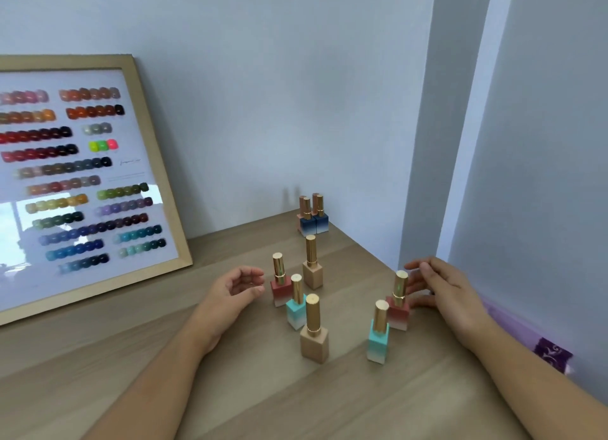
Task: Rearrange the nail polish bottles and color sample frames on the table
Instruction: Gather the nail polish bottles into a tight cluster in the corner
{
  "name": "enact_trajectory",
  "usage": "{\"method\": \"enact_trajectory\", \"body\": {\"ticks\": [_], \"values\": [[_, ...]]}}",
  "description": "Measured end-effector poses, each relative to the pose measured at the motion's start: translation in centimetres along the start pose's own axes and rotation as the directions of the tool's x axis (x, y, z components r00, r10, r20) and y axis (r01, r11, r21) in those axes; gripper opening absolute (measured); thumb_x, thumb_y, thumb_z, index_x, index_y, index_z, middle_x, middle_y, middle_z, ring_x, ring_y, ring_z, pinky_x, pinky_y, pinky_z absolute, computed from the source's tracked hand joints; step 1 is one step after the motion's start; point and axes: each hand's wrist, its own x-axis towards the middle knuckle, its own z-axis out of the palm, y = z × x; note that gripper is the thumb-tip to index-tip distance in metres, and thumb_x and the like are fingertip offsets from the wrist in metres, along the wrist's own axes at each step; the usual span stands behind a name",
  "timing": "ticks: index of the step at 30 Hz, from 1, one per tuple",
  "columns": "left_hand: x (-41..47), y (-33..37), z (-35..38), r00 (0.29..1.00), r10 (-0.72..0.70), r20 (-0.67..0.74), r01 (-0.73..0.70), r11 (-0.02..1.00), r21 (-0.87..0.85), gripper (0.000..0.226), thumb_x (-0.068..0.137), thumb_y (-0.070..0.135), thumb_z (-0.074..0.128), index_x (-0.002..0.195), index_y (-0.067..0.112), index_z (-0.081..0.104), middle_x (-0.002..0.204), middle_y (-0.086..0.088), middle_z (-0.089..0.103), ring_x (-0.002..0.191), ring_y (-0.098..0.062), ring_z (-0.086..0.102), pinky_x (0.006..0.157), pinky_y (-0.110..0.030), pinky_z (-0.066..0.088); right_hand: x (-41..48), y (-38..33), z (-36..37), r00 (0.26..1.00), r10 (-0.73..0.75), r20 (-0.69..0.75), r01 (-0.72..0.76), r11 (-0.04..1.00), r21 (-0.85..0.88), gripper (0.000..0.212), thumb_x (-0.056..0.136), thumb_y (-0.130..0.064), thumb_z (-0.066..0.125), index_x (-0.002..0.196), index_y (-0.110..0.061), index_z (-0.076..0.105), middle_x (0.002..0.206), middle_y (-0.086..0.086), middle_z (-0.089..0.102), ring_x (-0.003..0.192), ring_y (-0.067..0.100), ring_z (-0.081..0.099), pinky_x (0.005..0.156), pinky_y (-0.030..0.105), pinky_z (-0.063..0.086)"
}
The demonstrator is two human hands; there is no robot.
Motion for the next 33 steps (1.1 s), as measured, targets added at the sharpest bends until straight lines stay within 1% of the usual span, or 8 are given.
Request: {"method": "enact_trajectory", "body": {"ticks": [2,4,7,10,16,22,29,33], "values": [[-0.7,0.3,0.3,1.000,0.011,0.027,-0.012,0.998,0.065,0.028,0.081,0.004,0.068,0.103,0.019,0.064,0.104,-0.004,0.068,0.098,-0.014,0.063,0.087,-0.023,0.048,-1.7,0.0,-0.7,0.999,0.004,0.047,-0.004,1.000,-0.006,0.026,0.097,-0.015,0.042,0.095,-0.009,0.066,0.091,0.022,0.064,0.083,0.029,0.065,0.077,0.040,0.055],[-0.9,0.7,0.8,0.998,0.005,0.060,-0.013,0.991,0.134,0.032,0.078,0.008,0.072,0.106,0.022,0.064,0.103,-0.001,0.069,0.098,-0.013,0.064,0.090,-0.026,0.048,-3.1,-0.1,-1.0,0.992,0.003,0.127,0.007,0.997,-0.072,0.021,0.095,-0.015,0.047,0.100,-0.015,0.067,0.098,0.013,0.069,0.094,0.024,0.066,0.087,0.036,0.052],[-0.9,0.8,1.5,0.998,-0.002,0.057,-0.010,0.978,0.206,0.029,0.075,0.016,0.076,0.099,0.030,0.065,0.094,0.006,0.072,0.090,-0.005,0.066,0.077,-0.014,0.048,-4.6,-0.4,-0.8,0.964,-0.015,0.266,0.114,0.924,-0.364,0.022,0.087,-0.025,0.061,0.108,-0.033,0.065,0.105,-0.015,0.070,0.100,-0.002,0.062,0.089,0.013,0.045],[-0.8,0.8,2.0,0.999,0.034,0.006,-0.034,0.961,0.273,0.021,0.075,0.019,0.076,0.091,0.029,0.066,0.087,0.007,0.071,0.084,-0.005,0.065,0.068,-0.012,0.044,-4.9,-0.8,0.0,0.965,-0.037,0.260,0.167,0.849,-0.501,0.030,0.079,-0.035,0.070,0.108,-0.036,0.063,0.102,-0.020,0.068,0.096,-0.008,0.061,0.086,0.011,0.044],[0.0,0.6,2.6,0.998,0.050,-0.041,-0.033,0.939,0.343,0.017,0.078,0.022,0.074,0.093,0.026,0.067,0.087,0.007,0.068,0.083,-0.008,0.062,0.067,-0.017,0.042,-3.6,-0.8,1.1,0.981,-0.054,0.185,0.142,0.847,-0.511,0.014,0.080,-0.026,0.071,0.089,-0.034,0.063,0.082,-0.014,0.068,0.076,-0.005,0.060,0.067,0.008,0.041],[2.0,0.2,2.6,0.986,0.079,-0.146,-0.020,0.931,0.365,0.018,0.083,0.025,0.068,0.100,0.023,0.063,0.085,0.009,0.063,0.079,-0.002,0.056,0.063,-0.014,0.039,0.4,-0.1,3.9,0.992,-0.085,0.096,0.122,0.863,-0.491,0.012,0.085,-0.022,0.064,0.094,-0.027,0.059,0.087,-0.012,0.064,0.083,0.007,0.059,0.067,0.013,0.038],[6.5,0.2,4.3,0.985,0.073,-0.157,-0.007,0.923,0.385,0.023,0.084,0.024,0.065,0.106,0.019,0.064,0.093,0.004,0.063,0.085,-0.009,0.056,0.074,-0.021,0.041,7.7,1.7,7.9,0.993,-0.095,0.073,0.119,0.830,-0.545,0.023,0.088,-0.029,0.060,0.110,-0.024,0.056,0.092,-0.011,0.054,0.079,0.003,0.050,0.067,0.014,0.034],[9.5,0.3,6.0,0.986,0.073,-0.153,-0.012,0.930,0.368,0.023,0.085,0.026,0.065,0.107,0.021,0.064,0.091,0.007,0.062,0.086,-0.008,0.056,0.075,-0.021,0.041,11.8,2.5,9.2,0.990,-0.107,0.097,0.143,0.829,-0.541,0.019,0.087,-0.028,0.061,0.105,-0.027,0.055,0.092,-0.010,0.054,0.076,0.000,0.050,0.065,0.012,0.034]]}}
